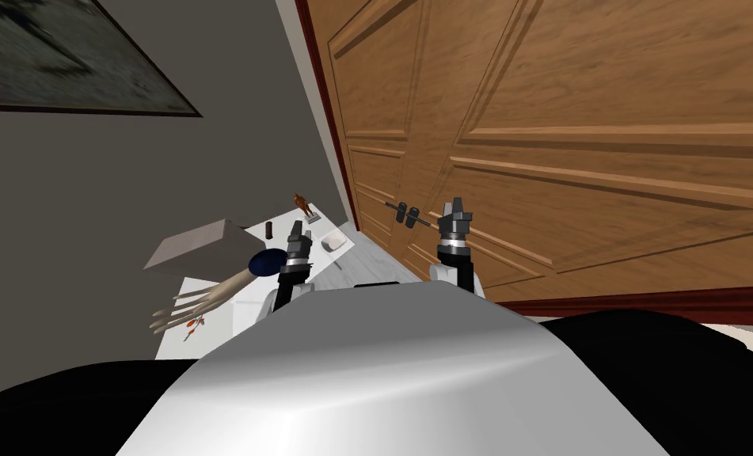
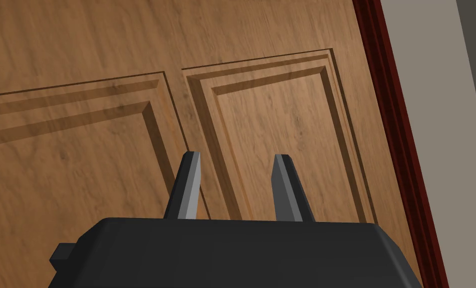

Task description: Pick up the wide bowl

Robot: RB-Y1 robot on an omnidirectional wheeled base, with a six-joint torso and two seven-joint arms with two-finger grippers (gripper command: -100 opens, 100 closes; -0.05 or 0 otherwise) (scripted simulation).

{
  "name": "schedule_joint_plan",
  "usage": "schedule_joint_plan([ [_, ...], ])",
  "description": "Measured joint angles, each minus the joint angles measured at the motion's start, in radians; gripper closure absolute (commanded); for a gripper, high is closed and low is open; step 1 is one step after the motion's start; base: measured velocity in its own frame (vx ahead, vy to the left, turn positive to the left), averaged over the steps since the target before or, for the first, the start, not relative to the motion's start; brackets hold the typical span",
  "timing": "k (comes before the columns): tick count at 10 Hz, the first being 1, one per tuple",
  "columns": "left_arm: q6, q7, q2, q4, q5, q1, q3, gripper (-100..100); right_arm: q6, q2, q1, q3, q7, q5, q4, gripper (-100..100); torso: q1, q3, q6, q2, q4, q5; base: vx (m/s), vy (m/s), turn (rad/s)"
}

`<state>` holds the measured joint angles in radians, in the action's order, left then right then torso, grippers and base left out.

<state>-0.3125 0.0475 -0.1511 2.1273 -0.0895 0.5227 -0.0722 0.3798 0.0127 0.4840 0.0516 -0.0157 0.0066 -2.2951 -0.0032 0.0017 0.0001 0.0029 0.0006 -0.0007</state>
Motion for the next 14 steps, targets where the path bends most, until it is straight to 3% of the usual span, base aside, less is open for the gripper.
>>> schedule_joint_plan([
  [5, 0.056, 0.022, -0.013, -0.099, 0.013, -0.002, -0.005, -100, 0.000, 0.000, 0.000, 0.000, 0.000, 0.000, 0.000, 0, 0.001, 0.000, 0.000, 0.000, 0.000, 0.000, -0.040, -0.035, -0.030],
  [14, 0.226, 0.074, -0.030, -0.283, 0.056, -0.038, -0.027, -100, 0.000, 0.000, 0.000, 0.000, 0.000, 0.000, 0.000, 0, 0.001, -0.001, 0.000, -0.002, 0.000, 0.000, -0.018, -0.037, -0.008],
])
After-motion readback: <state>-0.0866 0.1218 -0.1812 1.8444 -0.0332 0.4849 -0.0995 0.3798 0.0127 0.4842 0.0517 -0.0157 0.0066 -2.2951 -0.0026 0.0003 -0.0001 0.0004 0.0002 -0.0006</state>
